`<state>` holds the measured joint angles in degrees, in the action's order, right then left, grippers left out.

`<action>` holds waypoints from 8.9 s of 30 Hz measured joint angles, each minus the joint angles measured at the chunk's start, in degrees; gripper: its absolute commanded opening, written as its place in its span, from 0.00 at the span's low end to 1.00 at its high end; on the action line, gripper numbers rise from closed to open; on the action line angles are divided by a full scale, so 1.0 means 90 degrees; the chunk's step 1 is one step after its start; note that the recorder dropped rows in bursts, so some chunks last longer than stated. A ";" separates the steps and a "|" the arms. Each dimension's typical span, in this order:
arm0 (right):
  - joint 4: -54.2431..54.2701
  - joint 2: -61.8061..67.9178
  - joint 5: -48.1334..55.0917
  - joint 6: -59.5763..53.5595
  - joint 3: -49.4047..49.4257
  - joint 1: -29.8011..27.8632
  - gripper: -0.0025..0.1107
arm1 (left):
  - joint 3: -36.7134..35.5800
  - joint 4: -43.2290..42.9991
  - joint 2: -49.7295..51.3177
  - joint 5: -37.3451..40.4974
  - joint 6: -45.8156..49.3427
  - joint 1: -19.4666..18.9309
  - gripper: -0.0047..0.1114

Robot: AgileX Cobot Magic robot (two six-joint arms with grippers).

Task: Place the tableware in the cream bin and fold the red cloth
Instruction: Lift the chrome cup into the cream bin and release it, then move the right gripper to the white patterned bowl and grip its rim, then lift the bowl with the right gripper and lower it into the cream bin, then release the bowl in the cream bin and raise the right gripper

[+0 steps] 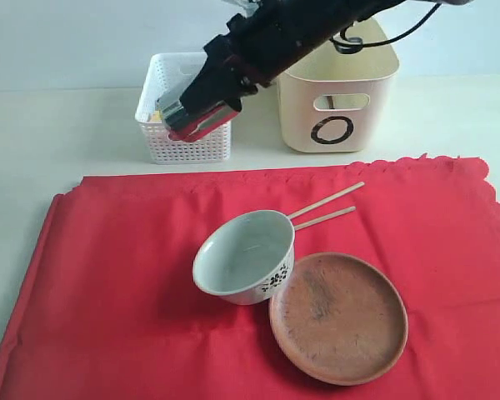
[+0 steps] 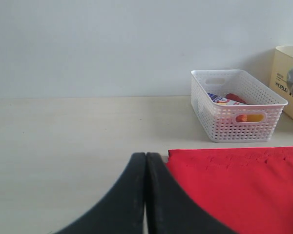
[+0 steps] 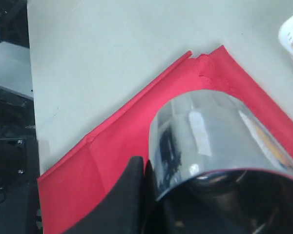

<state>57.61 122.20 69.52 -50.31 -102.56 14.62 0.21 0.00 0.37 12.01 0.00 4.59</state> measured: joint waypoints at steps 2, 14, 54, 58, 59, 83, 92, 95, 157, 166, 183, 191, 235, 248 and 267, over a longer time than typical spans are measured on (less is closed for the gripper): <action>-0.0058 -0.0134 -0.0418 0.0000 0.0000 -0.0131 0.02 | 0.0000 0.0000 0.0000 0.0000 0.0000 0.0000 0.04; -0.0281 -0.0280 -0.3787 0.0931 0.0000 -0.0781 0.02 | 0.0000 0.0000 0.0000 0.0000 0.0000 0.0000 0.04; -0.4315 0.0561 -0.4589 0.3471 0.0000 -0.0794 0.40 | 0.0000 0.0000 0.0000 0.0000 0.0000 0.0000 0.04; -0.4331 0.0690 -0.4599 0.3484 0.0000 -0.0794 0.40 | 0.0000 0.0000 0.0000 0.0000 0.0000 0.0000 0.04; -0.4331 0.0696 -0.4599 0.3508 0.0000 -0.0794 0.40 | 0.0000 0.0000 0.0000 0.0000 0.0000 0.0000 0.04; -0.4057 -0.0758 -0.2061 0.3746 0.0000 -0.0794 0.40 | 0.0000 0.0000 0.0000 0.0000 0.0000 0.0000 0.04; -0.3546 -0.0789 -0.0044 0.3165 0.0015 -0.0794 0.40 | 0.0000 0.0000 0.0000 0.0000 0.0038 0.0000 0.04; -0.3301 -0.0789 0.0001 0.3137 0.0229 -0.0794 0.40 | 0.0000 0.0000 0.0000 0.0000 0.0038 0.0000 0.04; -0.3198 0.0227 0.0070 0.2659 0.1233 0.0367 0.02 | 0.0000 0.0000 0.0000 0.0000 0.0038 0.0000 0.04; -0.3109 0.0006 0.0070 0.2659 0.1233 0.0367 0.02 | 0.0000 0.0000 0.0000 0.0000 0.0038 0.0000 0.04; -0.3083 -0.0005 0.0058 0.3208 0.0024 0.0164 0.02 | 0.0000 0.0000 0.0000 0.0000 0.0038 0.0000 0.04; -0.3108 -0.0005 0.0058 0.3527 -0.0586 -0.0371 0.02 | 0.0000 0.0000 0.0000 0.0000 0.0038 0.0000 0.04; -0.4713 0.0437 -0.2886 0.6304 -0.1032 -0.1734 0.02 | 0.0000 0.0000 0.0000 0.0000 0.0038 0.0000 0.04; -0.4767 0.0778 -0.3091 0.6412 -0.1032 -0.1734 0.02 | 0.0000 0.0000 0.0000 0.0000 0.0038 0.0000 0.04; -0.4771 0.0825 -0.3179 0.6424 -0.1047 -0.1710 0.42 | 0.0000 0.0000 0.0000 0.0000 0.0038 0.0000 0.04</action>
<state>14.67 129.62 40.91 7.51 -111.98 -0.77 0.21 0.00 0.37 12.01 0.34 4.59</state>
